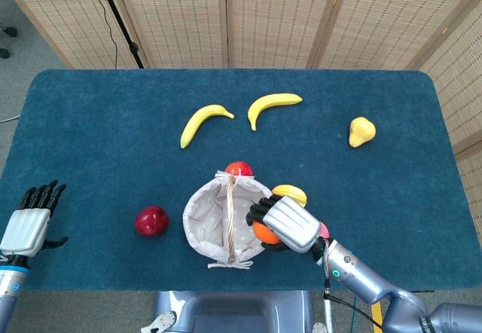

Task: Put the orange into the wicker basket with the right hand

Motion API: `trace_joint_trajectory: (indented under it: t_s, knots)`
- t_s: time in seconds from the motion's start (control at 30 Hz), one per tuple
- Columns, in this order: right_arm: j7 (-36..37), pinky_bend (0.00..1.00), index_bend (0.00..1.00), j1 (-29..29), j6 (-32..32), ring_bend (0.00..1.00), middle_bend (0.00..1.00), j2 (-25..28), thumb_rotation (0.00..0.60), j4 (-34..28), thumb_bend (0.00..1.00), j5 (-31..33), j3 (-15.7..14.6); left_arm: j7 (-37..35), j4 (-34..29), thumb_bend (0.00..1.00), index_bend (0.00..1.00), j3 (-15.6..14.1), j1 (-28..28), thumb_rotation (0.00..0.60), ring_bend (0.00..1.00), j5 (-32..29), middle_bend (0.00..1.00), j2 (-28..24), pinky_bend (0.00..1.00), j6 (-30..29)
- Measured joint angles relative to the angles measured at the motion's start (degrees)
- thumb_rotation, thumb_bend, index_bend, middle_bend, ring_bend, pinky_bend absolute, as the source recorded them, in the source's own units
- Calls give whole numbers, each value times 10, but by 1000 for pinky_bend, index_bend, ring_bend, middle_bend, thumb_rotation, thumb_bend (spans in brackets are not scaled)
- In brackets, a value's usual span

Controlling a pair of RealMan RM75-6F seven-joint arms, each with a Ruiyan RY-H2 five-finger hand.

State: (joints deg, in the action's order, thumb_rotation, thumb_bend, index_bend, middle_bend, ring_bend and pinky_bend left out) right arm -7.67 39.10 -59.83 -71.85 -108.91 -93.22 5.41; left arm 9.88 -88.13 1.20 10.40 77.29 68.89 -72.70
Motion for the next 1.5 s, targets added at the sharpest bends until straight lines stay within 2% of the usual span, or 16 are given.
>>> trace_joint_trajectory:
  t_s: [0.07, 0.17, 0.27, 0.37, 0.47, 0.7, 0.9, 1.03, 1.17, 1.37, 1.5]
  knots:
    - [3, 491, 463, 7, 7, 443, 373, -8, 600, 5, 118, 4, 4, -1, 0, 0, 0, 0, 0, 600, 0, 0, 0, 0, 0, 0]
    - [3, 340, 334, 16, 21, 280, 228, -21, 600, 14, 7, 14, 8, -4, 0, 0, 0, 1, 0, 600, 0, -1, 0, -2, 0, -1]
    - [2, 215, 228, 22, 30, 142, 112, -28, 600, 19, 0, 26, 11, -6, -1, 0, 0, 0, 0, 600, 0, 0, 0, -3, 0, -1]
    - [2, 130, 183, 25, 34, 64, 51, -26, 600, 20, 0, 29, 11, -7, -2, 0, 0, 0, 0, 600, 0, 1, 0, -3, 0, -1]
    - [3, 101, 166, 26, 37, 41, 28, -21, 600, 18, 0, 30, 9, -9, -2, 0, 0, 0, 0, 600, 0, 2, 0, -4, 0, -1]
    - [-3, 113, 167, 25, 40, 44, 32, -5, 600, 18, 0, 35, 8, -10, -4, 0, 0, -1, 0, 600, 0, 3, 0, -5, 0, -1]
    - [-14, 127, 187, -7, 12, 48, 43, 63, 600, 29, 0, 78, 11, -11, -8, 0, 0, -2, -2, 600, 0, 6, 0, -8, 0, -6]
    - [5, 129, 191, -32, -9, 54, 49, 106, 600, 48, 0, 114, 17, -8, -11, 0, 0, -3, -3, 600, 0, 9, 0, -9, 0, -9]
    - [21, 135, 198, -53, -22, 61, 56, 125, 600, 70, 0, 131, 18, -5, -15, 0, 0, -3, -4, 600, 0, 12, 0, -11, 0, -14]
    - [32, 139, 211, -95, -50, 71, 63, 137, 600, 92, 0, 134, -2, -5, -20, 0, 0, -1, -8, 600, 0, 16, 0, -17, 0, -28]
    - [36, 139, 219, -143, -94, 72, 66, 140, 600, 113, 0, 136, -22, -5, -27, 0, 0, 0, -13, 600, 0, 20, 0, -24, 0, -40]
